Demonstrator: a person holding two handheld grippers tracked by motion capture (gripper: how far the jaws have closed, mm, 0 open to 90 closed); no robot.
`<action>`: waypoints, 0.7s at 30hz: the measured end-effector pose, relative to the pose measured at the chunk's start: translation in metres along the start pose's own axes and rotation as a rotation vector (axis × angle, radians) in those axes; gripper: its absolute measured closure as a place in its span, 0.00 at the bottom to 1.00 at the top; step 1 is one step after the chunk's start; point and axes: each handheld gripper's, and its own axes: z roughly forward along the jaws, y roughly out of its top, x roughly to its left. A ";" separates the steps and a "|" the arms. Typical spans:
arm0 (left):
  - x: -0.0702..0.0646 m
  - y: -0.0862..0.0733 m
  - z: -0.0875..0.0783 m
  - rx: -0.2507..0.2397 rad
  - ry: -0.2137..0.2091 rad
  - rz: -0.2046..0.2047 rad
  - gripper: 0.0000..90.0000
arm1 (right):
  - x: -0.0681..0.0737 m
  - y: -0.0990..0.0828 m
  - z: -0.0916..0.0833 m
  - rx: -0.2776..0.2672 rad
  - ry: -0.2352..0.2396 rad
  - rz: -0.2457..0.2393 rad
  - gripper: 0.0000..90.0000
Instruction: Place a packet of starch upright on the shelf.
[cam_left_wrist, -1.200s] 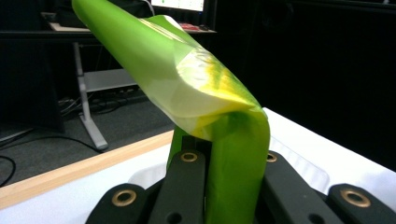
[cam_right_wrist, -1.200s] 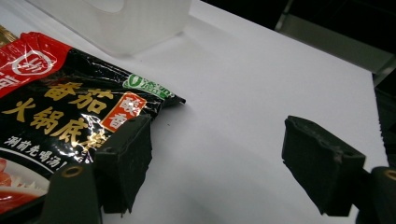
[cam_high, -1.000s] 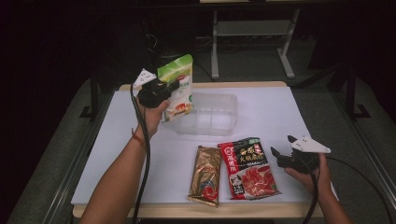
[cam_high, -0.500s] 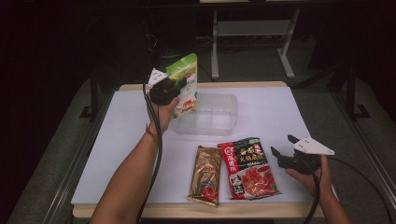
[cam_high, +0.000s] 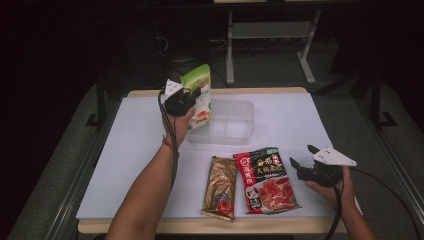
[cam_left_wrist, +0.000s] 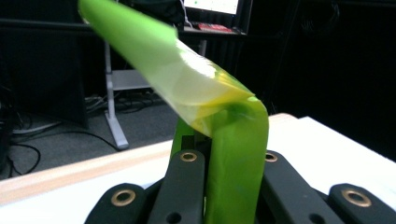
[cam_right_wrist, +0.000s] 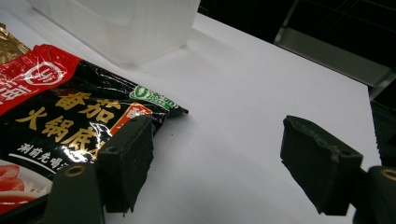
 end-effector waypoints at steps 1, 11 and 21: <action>0.000 -0.002 0.000 -0.002 -0.006 -0.007 0.95 | 0.000 0.000 0.000 0.000 -0.001 0.000 0.28; 0.002 -0.020 -0.001 0.035 -0.036 -0.001 0.94 | 0.001 0.000 0.001 0.006 0.002 -0.004 0.28; 0.008 -0.027 -0.010 0.070 -0.028 0.037 0.94 | 0.001 -0.002 0.002 0.017 0.002 -0.008 0.28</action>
